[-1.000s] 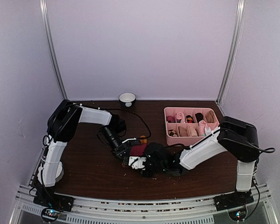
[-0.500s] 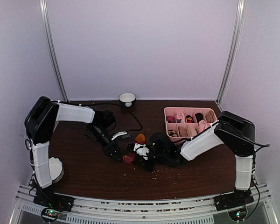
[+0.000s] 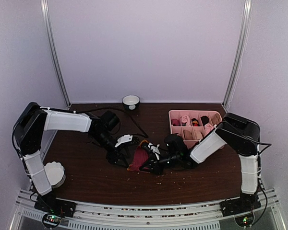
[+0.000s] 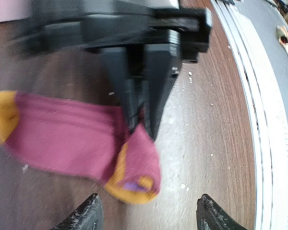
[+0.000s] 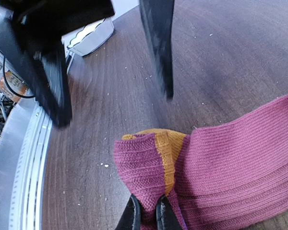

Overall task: Roll the socks
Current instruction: Roll the sock at the center of the board.

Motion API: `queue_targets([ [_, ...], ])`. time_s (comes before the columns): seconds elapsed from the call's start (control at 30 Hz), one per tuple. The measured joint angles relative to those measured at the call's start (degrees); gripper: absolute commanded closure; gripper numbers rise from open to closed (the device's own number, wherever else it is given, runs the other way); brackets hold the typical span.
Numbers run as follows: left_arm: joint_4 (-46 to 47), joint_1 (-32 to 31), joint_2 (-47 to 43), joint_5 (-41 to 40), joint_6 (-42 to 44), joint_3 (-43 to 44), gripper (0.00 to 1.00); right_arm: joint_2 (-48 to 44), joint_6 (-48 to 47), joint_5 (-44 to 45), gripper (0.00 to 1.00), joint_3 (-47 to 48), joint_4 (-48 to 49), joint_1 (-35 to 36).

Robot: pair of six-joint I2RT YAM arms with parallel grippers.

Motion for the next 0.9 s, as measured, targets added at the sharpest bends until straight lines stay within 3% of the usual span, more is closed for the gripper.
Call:
queue_targets([
  [0.23,4.4,-4.6,2.8,-1.9,-0.2,-0.3,0.37,0.9,3.3,-1.9,1.00,0.3,-0.1,-0.6],
  [0.47,5.6,-4.8,7.5,-2.3,-1.4,2.3,0.68,0.9,5.4,-2.4,0.99,0.6,-0.9,-0.9],
  [0.63,4.9,-4.9,10.4,-1.7,-2.6,4.9,0.87,0.9,9.4,-2.5,0.84,0.5,-0.9,-1.4],
  [0.77,4.3,-4.1,11.2,0.5,-4.6,5.6,0.91,0.4,12.3,-2.0,0.76,-0.9,1.1,-1.6],
  [0.83,3.8,-3.3,12.3,2.7,-5.9,6.3,0.92,-0.4,13.6,-0.5,0.56,-2.8,3.1,-1.7],
  [0.9,2.6,-2.2,14.2,4.5,-7.9,7.3,0.94,-1.4,14.1,0.9,0.53,-5.4,6.3,-2.1],
])
